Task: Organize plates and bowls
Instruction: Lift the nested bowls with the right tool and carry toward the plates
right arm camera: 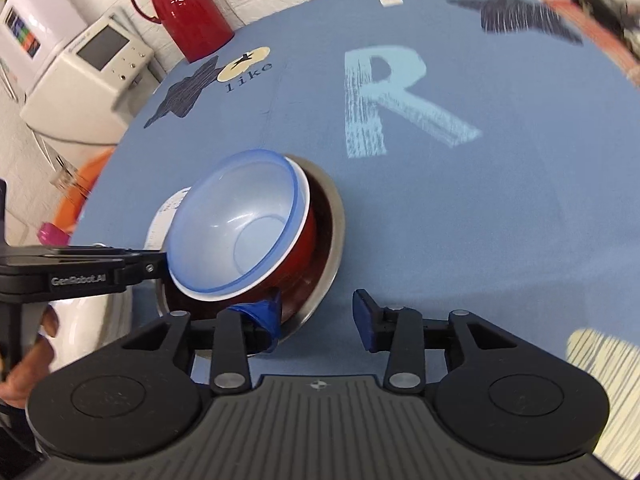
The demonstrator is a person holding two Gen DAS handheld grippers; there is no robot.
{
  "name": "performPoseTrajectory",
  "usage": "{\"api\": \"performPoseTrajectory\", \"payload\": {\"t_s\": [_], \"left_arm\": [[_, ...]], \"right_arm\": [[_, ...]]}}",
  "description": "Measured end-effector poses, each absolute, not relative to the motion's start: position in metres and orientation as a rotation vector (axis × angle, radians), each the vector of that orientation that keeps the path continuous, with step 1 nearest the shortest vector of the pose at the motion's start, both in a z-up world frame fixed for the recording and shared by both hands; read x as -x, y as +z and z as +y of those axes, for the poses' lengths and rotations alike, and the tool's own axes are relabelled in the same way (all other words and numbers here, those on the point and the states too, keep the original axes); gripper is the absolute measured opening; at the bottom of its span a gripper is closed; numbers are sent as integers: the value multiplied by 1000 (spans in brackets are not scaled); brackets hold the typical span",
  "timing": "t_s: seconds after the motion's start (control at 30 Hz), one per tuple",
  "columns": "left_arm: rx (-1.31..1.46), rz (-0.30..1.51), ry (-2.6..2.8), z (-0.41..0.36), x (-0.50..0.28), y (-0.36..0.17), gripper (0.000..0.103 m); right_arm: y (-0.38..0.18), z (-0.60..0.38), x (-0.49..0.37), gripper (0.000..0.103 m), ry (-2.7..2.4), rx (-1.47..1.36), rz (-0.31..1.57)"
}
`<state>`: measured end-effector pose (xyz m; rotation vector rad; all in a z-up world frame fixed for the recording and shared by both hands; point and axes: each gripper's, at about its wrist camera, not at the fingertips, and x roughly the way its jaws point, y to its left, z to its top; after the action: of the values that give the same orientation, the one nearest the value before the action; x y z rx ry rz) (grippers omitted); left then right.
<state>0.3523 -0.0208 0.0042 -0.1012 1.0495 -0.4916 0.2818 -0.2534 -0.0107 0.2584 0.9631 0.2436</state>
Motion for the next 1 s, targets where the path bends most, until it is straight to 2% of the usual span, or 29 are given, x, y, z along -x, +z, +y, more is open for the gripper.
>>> {"api": "performPoseTrajectory", "payload": {"t_s": [0.13, 0.3, 0.6, 0.67, 0.73, 0.9, 0.93, 1.0], "left_arm": [[94, 1049, -508, -20, -351, 3, 9], [123, 1070, -501, -13, -354, 0, 25], [115, 1051, -463, -9, -365, 5, 29], [114, 1063, -467, -9, -367, 2, 29], [117, 1064, -469, -9, -367, 1, 29], [114, 1064, -462, -9, -367, 1, 30], [119, 1064, -456, -9, -367, 1, 32], [122, 1062, -430, -6, -368, -1, 46]], "right_arm": [[-5, -249, -286, 27, 213, -158, 966], [10, -255, -283, 30, 123, -147, 915], [-17, -261, -308, 34, 94, -290, 1013], [-20, -262, -309, 36, 102, -289, 1015], [-21, -261, -309, 43, 98, -272, 1005], [-20, -259, -314, 47, 90, -237, 1036], [-20, -255, -316, 47, 86, -208, 1050], [-20, -252, -318, 49, 82, -187, 1067]]}}
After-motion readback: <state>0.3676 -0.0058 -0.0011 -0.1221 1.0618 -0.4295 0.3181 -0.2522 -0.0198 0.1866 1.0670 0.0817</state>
